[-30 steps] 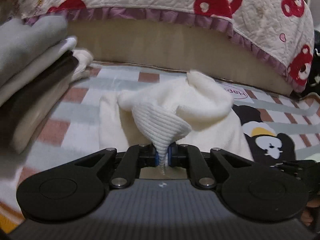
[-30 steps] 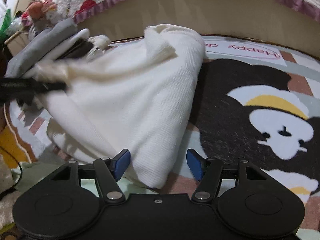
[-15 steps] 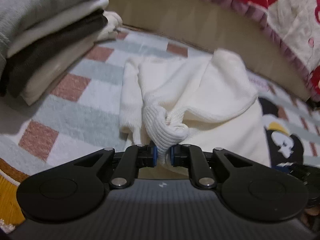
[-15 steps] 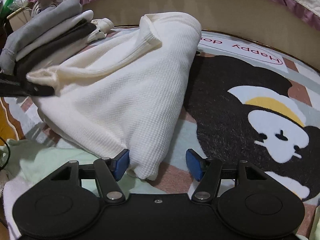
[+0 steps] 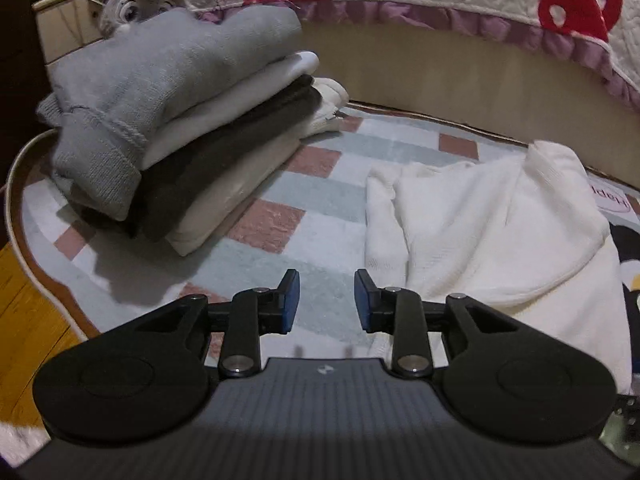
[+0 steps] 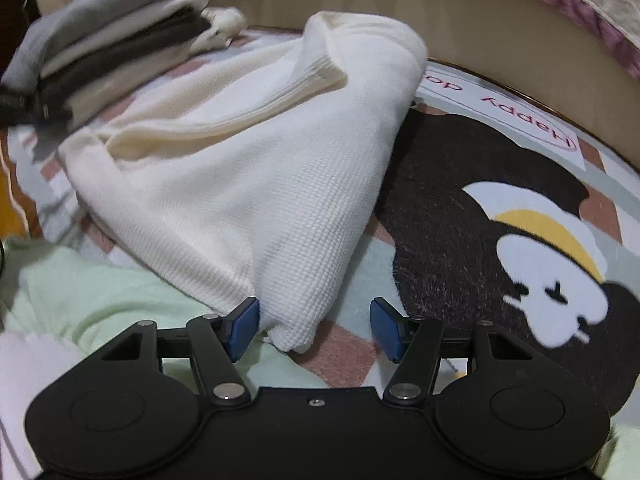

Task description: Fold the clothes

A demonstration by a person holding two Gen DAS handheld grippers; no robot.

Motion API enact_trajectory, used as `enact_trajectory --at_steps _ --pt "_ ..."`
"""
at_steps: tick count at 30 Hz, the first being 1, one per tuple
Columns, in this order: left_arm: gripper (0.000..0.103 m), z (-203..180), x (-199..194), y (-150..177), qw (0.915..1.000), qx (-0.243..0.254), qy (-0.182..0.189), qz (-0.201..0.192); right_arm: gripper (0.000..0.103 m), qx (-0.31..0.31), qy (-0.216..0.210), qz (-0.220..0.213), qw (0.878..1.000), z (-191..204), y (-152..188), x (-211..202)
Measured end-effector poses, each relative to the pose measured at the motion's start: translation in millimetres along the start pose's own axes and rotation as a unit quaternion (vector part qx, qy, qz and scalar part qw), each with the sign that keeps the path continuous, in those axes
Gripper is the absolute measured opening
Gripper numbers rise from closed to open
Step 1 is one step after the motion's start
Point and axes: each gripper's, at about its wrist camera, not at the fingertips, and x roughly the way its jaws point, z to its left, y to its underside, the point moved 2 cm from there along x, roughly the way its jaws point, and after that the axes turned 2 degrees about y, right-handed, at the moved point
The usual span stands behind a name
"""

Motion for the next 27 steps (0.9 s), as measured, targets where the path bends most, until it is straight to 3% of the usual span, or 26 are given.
enact_trajectory --at_steps 2,4,5,7,10,11,15,16,18,22,24,27 --pt "0.029 -2.9 5.5 -1.4 0.9958 -0.010 0.086 0.028 0.063 -0.005 -0.003 0.022 1.000 -0.5 -11.0 -5.7" --pt "0.034 -17.5 3.7 -5.7 0.9840 0.010 0.173 0.039 0.063 -0.005 -0.012 -0.004 1.000 -0.7 -24.5 -24.0" --pt "0.037 -30.7 1.1 -9.0 0.9791 0.043 0.196 0.033 0.063 -0.002 -0.029 -0.028 0.999 -1.5 -32.8 -35.3" --pt "0.055 -61.5 2.2 -15.4 0.9669 0.122 0.223 0.023 0.063 0.007 -0.063 -0.071 0.995 -3.8 -47.9 -49.7" --pt "0.062 -110.0 26.7 -19.5 0.9368 0.242 0.248 0.047 0.063 0.009 -0.068 -0.086 0.994 -7.5 -61.6 -42.5" --pt "0.062 -119.7 38.5 -19.6 0.9327 0.262 0.242 0.054 0.063 0.010 -0.064 -0.083 0.994 -9.3 -63.2 -37.0" --pt "0.061 -143.7 86.7 -27.4 0.9331 0.275 0.222 0.069 0.063 0.022 -0.055 -0.069 0.996 -20.7 -64.1 -20.6" --pt "0.047 -144.0 95.1 -29.8 0.9347 0.266 0.226 0.069 0.063 0.025 -0.053 -0.066 0.996 -24.7 -63.7 -18.0" --pt "0.001 -137.2 100.5 -33.9 0.9393 0.246 0.234 0.052 0.063 0.024 -0.048 -0.061 0.997 -30.4 -62.4 -17.3" --pt "0.002 -99.1 90.9 -65.7 0.9536 0.166 0.251 0.008 0.063 0.018 -0.045 -0.053 0.997 -40.8 -59.6 -20.7" --pt "0.002 -74.0 91.4 -79.9 0.9630 0.129 0.237 -0.006 0.063 0.021 -0.052 -0.051 0.997 -44.3 -59.4 -21.9" --pt "0.002 -30.4 111.8 -88.3 0.9782 0.041 0.203 0.019 0.063 0.035 -0.065 -0.047 0.996 -47.9 -63.0 -17.7"
